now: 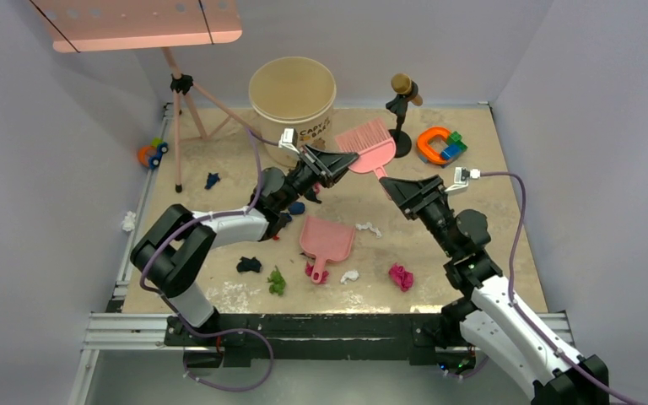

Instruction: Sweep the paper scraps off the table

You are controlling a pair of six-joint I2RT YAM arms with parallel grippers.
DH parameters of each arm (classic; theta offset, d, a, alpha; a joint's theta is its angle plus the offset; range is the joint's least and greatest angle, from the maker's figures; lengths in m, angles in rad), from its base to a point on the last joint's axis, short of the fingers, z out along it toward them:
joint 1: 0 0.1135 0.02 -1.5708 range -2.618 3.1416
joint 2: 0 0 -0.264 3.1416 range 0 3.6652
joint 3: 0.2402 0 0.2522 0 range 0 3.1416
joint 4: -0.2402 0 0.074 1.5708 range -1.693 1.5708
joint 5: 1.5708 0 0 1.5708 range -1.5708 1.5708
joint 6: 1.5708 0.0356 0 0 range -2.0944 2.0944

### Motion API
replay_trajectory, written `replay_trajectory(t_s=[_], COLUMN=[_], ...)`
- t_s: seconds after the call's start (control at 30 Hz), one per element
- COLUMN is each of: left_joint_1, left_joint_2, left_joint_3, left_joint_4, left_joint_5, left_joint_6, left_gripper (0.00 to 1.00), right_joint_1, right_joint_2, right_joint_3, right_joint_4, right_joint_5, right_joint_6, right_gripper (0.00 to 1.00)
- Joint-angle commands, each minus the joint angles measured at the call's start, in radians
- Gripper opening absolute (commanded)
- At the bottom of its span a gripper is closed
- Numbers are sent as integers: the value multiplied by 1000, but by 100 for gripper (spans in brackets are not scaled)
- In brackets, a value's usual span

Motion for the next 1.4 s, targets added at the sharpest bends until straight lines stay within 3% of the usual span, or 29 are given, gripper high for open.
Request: replay_trajectory(t_s=[0.0,0.1,0.23,0.53,0.7,0.83,0.9,1.07,1.23,1.37], left_joint_1=[-6,-7,-8,-13,-14,-14,-14,-7,43,103], left_joint_2=[22,29,30,35,38,42,42,1,-30,-53], left_joint_3=[37,53,78,98,103,102,97,46,-34,-86], left_joint_4=[160,135,112,109,107,127,138,145,155,132], left_joint_5=[-9,14,35,52,58,61,62,53,66,133], left_joint_6=[-34,-35,-24,-21,-23,-23,-24,14,-3,-8], left_gripper=[0,0,0,0,0,0,7,44,77,82], right_joint_1=[0,1,1,1,1,1,1,1,1,1], right_joint_2=[4,2,-2,-2,5,11,5,-43,-103,-125], right_joint_3=[19,12,-4,-13,-9,-3,-2,22,103,172], right_joint_4=[117,124,130,147,149,148,140,49,-159,-338], right_joint_5=[31,37,37,25,14,3,7,32,53,60], right_joint_6=[5,-11,14,26,23,16,14,-7,-122,-261], right_gripper=[63,61,50,46,30,8,0,0,0,0])
